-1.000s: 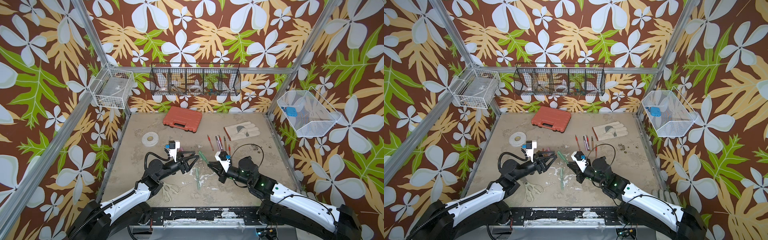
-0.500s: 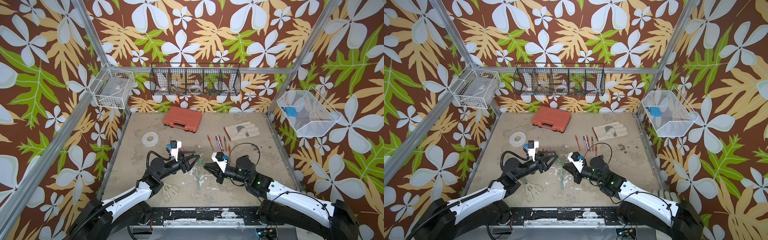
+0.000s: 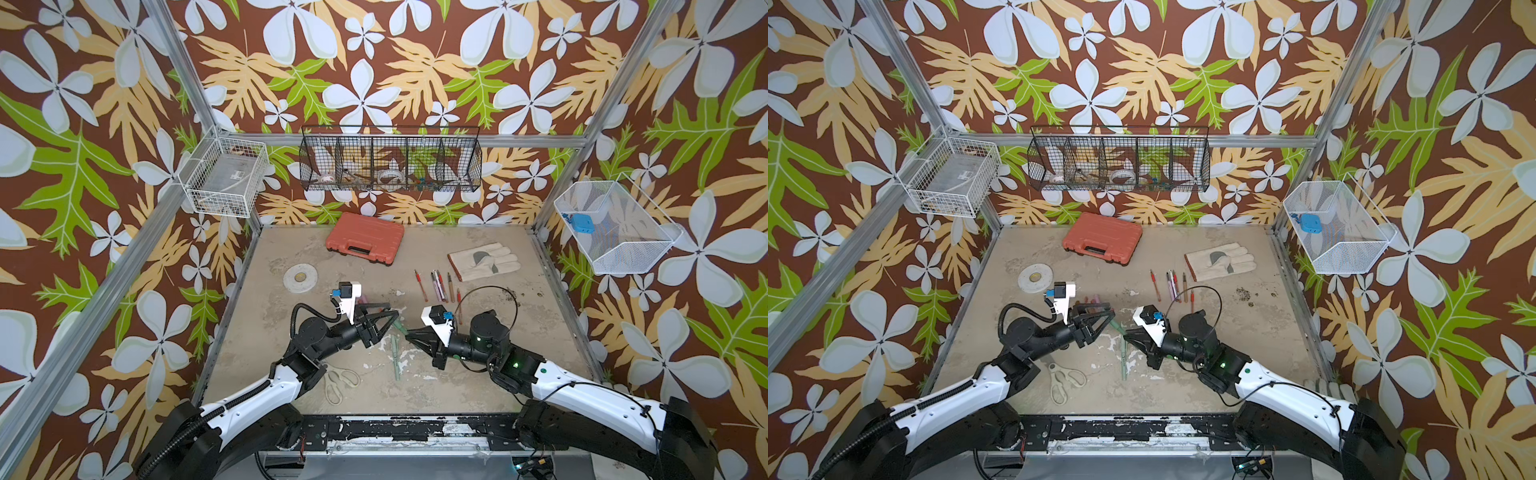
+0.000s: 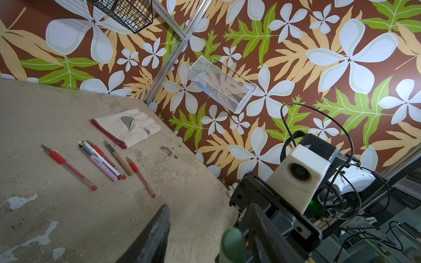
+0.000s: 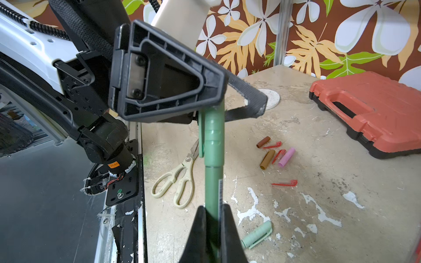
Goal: Open the pen caps
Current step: 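Bring the dark green pen's cap between the open left gripper fingers, then close the left gripper on the dark green cap while the right holds the body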
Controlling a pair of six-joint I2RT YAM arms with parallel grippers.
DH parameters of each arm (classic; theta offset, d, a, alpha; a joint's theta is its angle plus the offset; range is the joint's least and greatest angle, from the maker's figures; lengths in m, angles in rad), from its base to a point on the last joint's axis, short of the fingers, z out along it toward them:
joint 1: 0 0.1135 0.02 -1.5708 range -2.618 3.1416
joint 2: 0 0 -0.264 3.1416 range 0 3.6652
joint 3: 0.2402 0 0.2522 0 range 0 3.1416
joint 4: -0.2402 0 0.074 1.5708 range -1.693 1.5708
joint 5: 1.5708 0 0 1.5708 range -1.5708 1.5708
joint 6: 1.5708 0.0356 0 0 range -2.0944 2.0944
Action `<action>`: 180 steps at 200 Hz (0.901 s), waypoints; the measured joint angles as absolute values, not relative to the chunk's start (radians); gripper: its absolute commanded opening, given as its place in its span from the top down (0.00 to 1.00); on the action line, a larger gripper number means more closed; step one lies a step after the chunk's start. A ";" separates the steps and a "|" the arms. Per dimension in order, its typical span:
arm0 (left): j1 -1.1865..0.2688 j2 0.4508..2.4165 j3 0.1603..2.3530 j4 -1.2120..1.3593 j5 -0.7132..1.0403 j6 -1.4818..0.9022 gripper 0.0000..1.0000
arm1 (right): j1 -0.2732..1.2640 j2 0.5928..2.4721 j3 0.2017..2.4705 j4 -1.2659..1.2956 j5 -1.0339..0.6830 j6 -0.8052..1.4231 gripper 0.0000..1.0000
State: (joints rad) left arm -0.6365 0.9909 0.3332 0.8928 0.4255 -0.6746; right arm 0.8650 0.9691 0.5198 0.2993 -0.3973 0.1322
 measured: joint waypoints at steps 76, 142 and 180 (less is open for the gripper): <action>-0.636 1.014 0.334 0.893 0.426 -0.671 0.47 | 0.871 0.964 0.505 0.307 -0.397 0.130 0.94; -0.636 0.955 0.323 0.889 0.426 -0.672 0.57 | 0.873 0.990 0.499 0.329 -0.421 0.131 0.94; -0.636 0.972 0.319 0.886 0.424 -0.675 0.57 | 0.889 0.986 0.521 0.323 -0.414 0.131 0.95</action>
State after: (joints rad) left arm -0.6365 0.9722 0.3187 0.8864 0.4240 -0.6750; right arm 0.8886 0.9859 0.5205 0.3233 -0.4141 0.1310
